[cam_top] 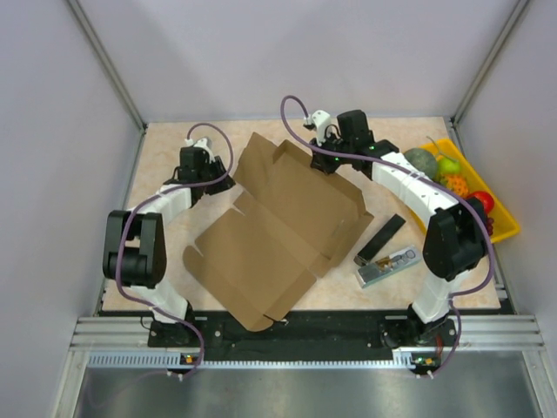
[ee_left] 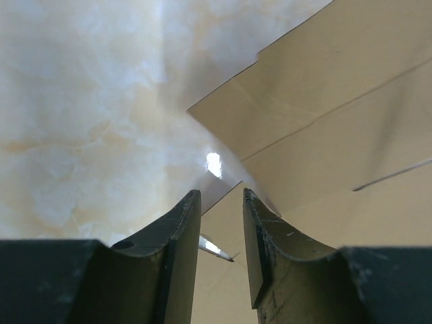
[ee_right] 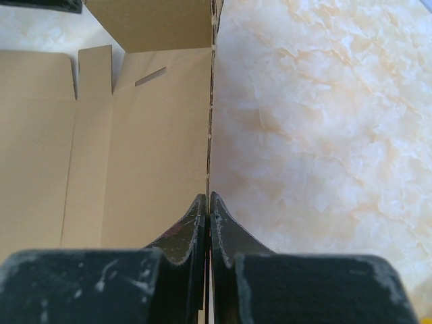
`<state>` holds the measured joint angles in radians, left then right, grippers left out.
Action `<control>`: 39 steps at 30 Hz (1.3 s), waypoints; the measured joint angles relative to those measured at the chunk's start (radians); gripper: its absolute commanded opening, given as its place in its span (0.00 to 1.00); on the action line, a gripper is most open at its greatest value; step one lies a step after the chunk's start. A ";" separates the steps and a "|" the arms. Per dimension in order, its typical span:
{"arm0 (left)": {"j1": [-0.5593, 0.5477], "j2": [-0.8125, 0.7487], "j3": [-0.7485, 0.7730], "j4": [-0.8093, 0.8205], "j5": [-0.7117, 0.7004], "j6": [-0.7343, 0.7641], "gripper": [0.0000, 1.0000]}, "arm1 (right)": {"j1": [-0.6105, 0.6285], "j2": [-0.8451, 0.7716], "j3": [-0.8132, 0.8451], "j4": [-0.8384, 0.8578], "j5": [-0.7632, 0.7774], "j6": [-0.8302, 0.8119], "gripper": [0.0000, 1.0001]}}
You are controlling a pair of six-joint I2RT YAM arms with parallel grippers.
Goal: Fold the paper box
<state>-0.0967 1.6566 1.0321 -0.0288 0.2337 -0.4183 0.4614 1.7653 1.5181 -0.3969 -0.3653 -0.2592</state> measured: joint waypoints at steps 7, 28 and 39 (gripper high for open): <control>0.004 0.054 -0.006 0.018 0.000 -0.003 0.31 | -0.002 0.000 0.000 0.000 -0.016 0.008 0.00; 0.005 0.258 0.150 -0.119 -0.066 -0.126 0.00 | -0.006 0.000 0.001 0.008 -0.032 0.030 0.00; 0.001 0.273 0.152 -0.130 0.022 -0.171 0.00 | -0.006 0.000 0.002 0.011 -0.043 0.051 0.00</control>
<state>-0.0959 1.9297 1.1839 -0.1585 0.2558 -0.5896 0.4549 1.7649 1.5196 -0.3855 -0.4084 -0.2077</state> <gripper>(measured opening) 0.008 0.008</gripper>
